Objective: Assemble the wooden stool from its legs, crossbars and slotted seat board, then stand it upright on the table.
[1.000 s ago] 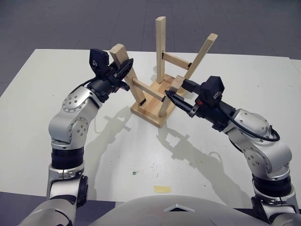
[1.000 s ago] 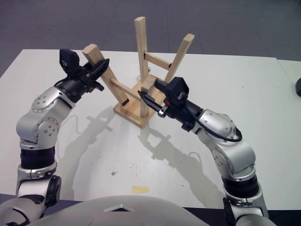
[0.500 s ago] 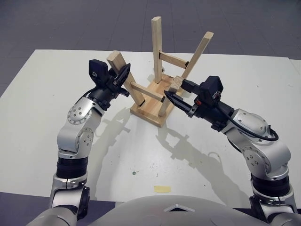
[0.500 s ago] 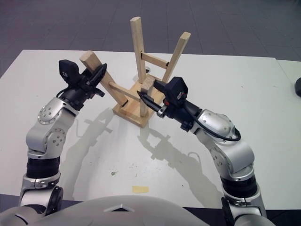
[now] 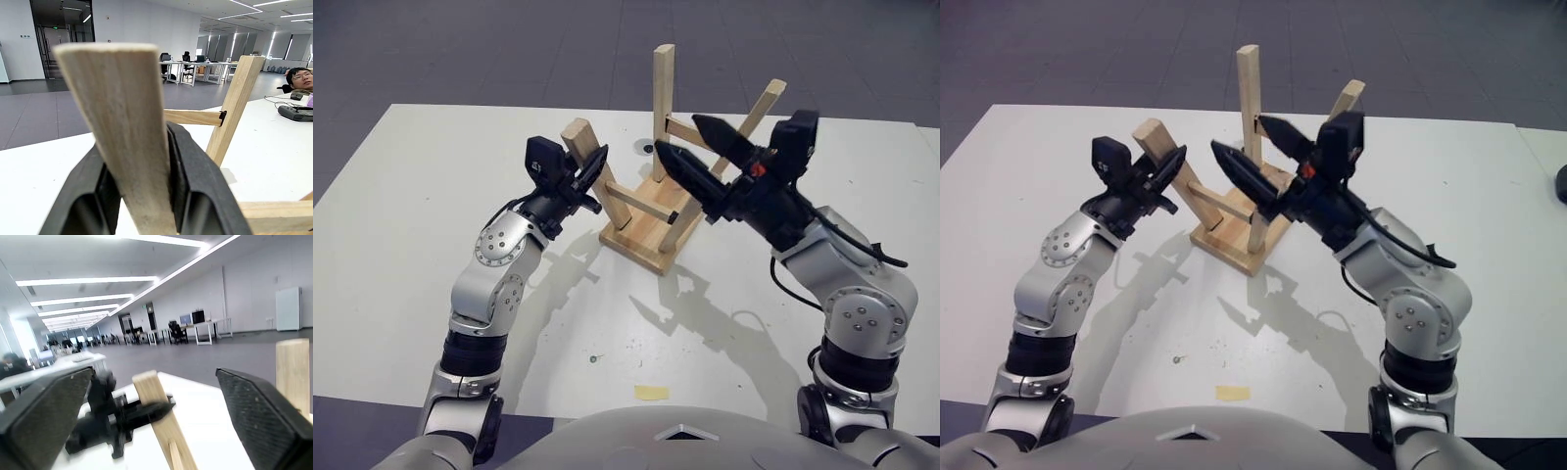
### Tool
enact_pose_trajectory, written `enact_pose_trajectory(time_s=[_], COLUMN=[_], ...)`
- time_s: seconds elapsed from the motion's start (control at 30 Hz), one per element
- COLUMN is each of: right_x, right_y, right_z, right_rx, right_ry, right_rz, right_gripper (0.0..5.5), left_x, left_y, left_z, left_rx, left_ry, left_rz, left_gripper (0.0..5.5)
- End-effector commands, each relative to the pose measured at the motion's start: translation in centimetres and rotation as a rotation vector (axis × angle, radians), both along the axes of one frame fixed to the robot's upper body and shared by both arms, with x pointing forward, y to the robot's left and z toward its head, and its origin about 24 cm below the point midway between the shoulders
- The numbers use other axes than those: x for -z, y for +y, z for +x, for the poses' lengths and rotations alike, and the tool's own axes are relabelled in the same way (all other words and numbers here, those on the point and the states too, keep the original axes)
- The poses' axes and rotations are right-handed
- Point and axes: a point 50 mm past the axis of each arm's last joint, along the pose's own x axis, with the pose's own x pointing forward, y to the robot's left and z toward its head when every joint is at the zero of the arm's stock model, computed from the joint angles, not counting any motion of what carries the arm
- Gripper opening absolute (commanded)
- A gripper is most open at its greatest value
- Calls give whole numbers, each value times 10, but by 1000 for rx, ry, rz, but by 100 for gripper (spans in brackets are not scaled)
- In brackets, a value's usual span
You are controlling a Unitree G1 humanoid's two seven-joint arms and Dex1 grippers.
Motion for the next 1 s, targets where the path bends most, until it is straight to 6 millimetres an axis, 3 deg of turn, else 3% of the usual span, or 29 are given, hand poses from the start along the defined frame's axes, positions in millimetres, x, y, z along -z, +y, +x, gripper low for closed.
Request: enact_pose_trajectory(time_s=[0.03,0.27,0.3,0.63,0.77,0.9,1.0], right_x=[-31,-37,-37,-31,-31,-34,-41], right_y=[-5,-9,-9,-8,-9,-10,-11], right_z=[4,10,10,13,14,14,14], right_rx=[-12,45,49,99,108,117,125], right_ry=[-54,-39,-38,-29,-33,-46,-73], right_rz=[135,157,158,116,123,138,148], right_gripper=[532,540,540,540,540,540,540], left_x=[60,31,25,-20,-60,-114,-167], left_y=[3,-2,-2,5,6,16,16], left_z=[-15,-9,-10,1,4,9,12], left_rx=[14,46,60,78,102,59,19], left_ry=[288,185,170,65,-44,-222,-424], left_rz=[150,106,93,-24,-92,-104,-112], left_gripper=[109,109,146,308,370,434,484])
